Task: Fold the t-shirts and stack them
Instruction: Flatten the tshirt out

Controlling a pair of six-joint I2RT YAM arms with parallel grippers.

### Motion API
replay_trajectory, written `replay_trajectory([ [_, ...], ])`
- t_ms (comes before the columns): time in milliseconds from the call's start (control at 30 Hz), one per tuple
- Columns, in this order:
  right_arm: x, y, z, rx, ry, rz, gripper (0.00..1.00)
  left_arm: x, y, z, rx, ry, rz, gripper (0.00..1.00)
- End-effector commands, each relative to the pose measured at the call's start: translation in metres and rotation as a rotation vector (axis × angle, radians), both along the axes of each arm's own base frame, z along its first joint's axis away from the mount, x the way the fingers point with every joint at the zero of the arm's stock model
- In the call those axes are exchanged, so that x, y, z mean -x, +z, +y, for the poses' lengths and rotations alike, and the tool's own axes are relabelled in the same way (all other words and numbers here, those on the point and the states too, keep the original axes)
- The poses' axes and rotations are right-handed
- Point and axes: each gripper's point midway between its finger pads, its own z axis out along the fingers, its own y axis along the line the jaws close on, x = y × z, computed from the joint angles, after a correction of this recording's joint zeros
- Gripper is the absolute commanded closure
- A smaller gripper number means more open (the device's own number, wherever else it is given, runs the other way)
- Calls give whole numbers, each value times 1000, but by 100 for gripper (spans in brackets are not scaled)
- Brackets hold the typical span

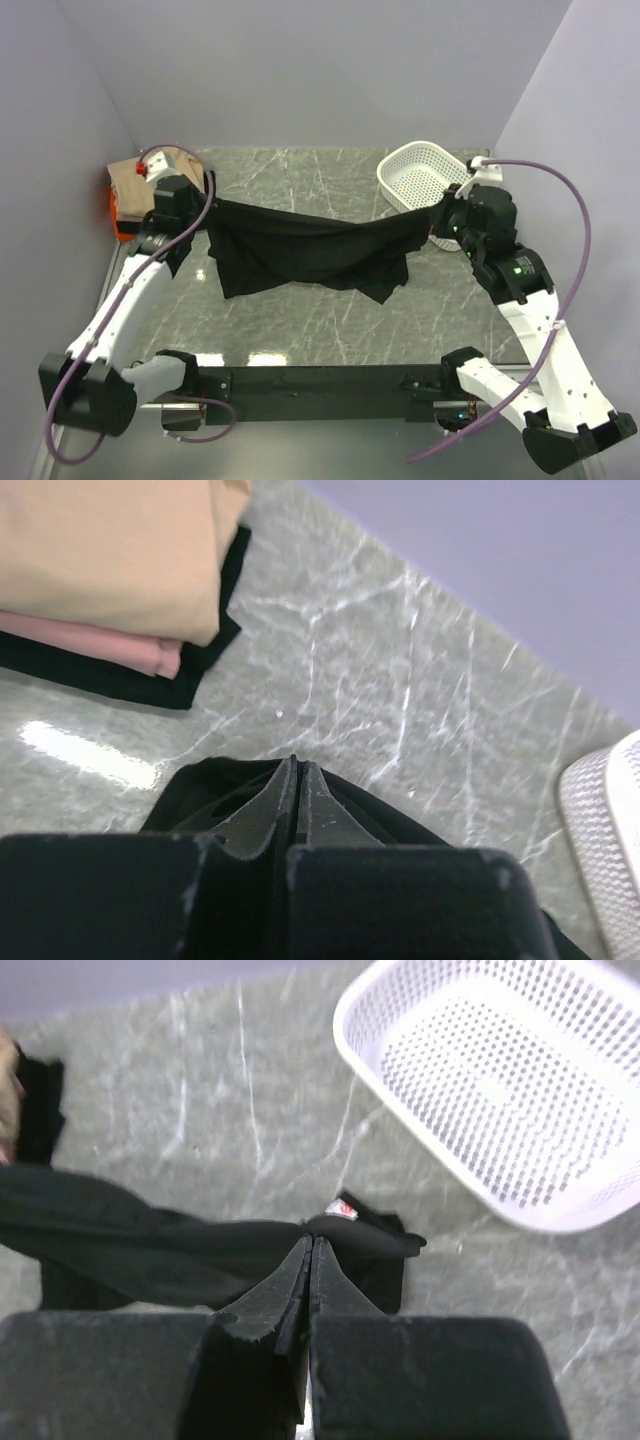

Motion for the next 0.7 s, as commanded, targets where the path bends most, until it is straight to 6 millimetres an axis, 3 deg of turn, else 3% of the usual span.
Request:
replay_trajectory([
  [0,3,63,-17,7,-52,-156,100,18,67,18,28,83,-143,100],
  [67,10,77,-24,12,-76,-182,100,27,81,21,32,91,-164,99],
  [100,14,92,-26,2,-79,-215,100,34,101,22,40,90,-209,99],
  [167,21,107,-28,-4,-75,-241,100,44,117,21,41,68,-235,100],
  [200,27,126,-28,-18,-67,-281,100,52,139,21,52,59,-282,99],
  [233,31,131,-29,-17,-64,-286,100,57,147,20,54,49,-296,99],
  [267,39,150,-33,-21,-66,-329,100,63,154,19,51,34,-303,99],
  [300,43,157,-36,-18,-72,-345,100,75,175,21,55,26,-353,99],
  [367,56,172,-42,-9,-77,-377,100,89,192,22,40,9,-389,100],
  [400,67,190,-45,-18,-79,-419,100,102,207,21,41,-11,-415,100],
  [567,112,230,-56,-46,-60,-532,100,143,248,14,34,-106,-503,99],
  [667,147,265,-60,-78,-24,-639,100,171,279,10,43,-159,-575,99],
])
